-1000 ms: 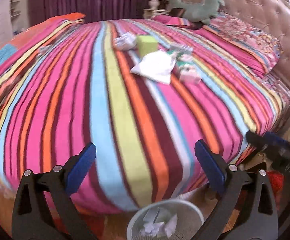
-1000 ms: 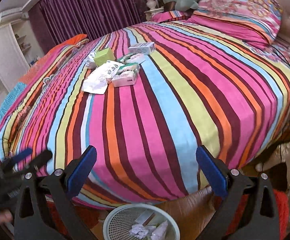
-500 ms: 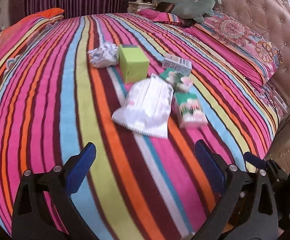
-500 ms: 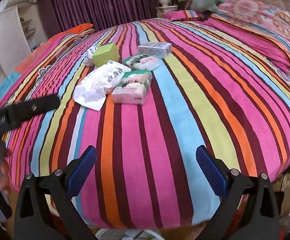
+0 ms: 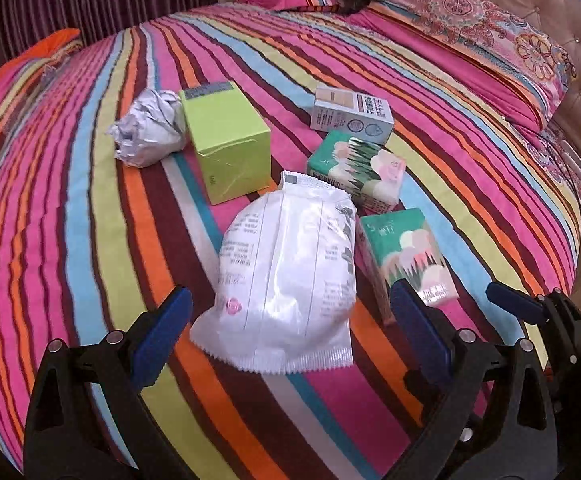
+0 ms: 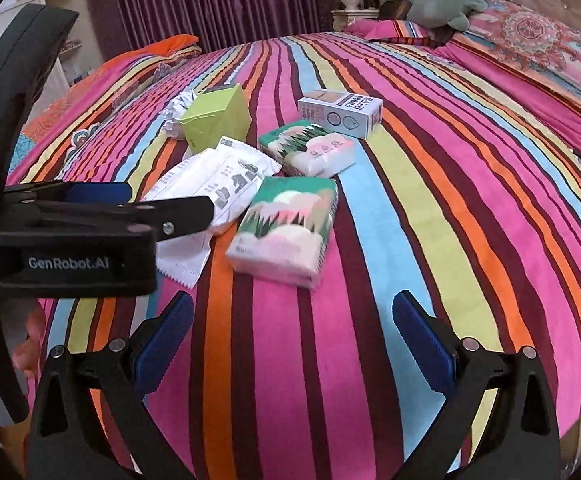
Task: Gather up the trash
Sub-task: 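Lift the white wrapper with left tool while right tool lifts the green tissue pack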
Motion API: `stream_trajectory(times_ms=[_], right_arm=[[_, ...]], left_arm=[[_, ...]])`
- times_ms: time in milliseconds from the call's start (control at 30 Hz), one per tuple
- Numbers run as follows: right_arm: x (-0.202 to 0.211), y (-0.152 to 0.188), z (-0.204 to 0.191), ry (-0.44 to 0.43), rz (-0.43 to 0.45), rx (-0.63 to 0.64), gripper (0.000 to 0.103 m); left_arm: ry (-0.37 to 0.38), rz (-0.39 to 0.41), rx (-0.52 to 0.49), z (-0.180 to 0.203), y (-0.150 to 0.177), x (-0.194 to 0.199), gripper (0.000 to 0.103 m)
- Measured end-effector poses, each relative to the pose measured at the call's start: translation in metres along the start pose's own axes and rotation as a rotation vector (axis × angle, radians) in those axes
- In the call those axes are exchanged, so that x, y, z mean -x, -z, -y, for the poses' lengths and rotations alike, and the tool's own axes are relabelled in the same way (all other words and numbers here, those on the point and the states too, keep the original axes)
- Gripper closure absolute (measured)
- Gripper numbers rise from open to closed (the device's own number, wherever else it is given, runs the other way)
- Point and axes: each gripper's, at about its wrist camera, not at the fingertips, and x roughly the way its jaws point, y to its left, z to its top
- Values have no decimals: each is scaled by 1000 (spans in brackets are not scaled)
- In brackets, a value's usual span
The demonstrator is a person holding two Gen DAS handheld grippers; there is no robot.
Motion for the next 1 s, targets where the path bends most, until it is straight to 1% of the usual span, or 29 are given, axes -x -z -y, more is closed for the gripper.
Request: stream_trajectory(times_ms=[133,267,367,533,567,600,633,667,700,733,767,800,867,1000], right_arm=[[-12,-8,0,1,-19,-9,8],[-22,-17,-3,38,-27,16,8],[-31,-24,-3,55,-42,10,8],[-45,-34,-8,90,-54,38,9],[-47,-35,-9,101,-57,48,9],[-50,-36,-10,111,-62,64,10],[-50,-36,-9,113,-60,66,14],[-50,-36,-8,112,-57,61,19],[-49,-36,-7,111,-54,55,23],[-47,-37,-5,109,-47,48,34],[-45,-37,-4,109,-42,45,48],[-42,-36,0,107,-38,34,54],[-40,-37,5,84,-41,10,55],[-32,-32,15,72,-38,-21,55]], left_arm=[[-14,-25,-19,0,-6,-13,7],[-41,-48,-19,-7,-13,-27,7],[-32,-67,0,-12,-17,-35,7],[-49,-102,-15,-10,-21,-48,7],[-54,-107,-19,-10,-21,-50,10],[-56,-105,-20,-9,-21,-51,16],[-60,-92,-19,-9,-21,-50,21],[-60,-81,-14,-10,-21,-48,30],[-60,-75,-5,-12,-21,-46,32],[-53,-72,8,-15,-20,-45,34],[-48,-67,19,-18,-19,-44,35],[-44,-65,28,-19,-18,-42,36],[-47,-52,54,-23,-13,-38,37],[-39,-33,107,-28,1,-27,37]])
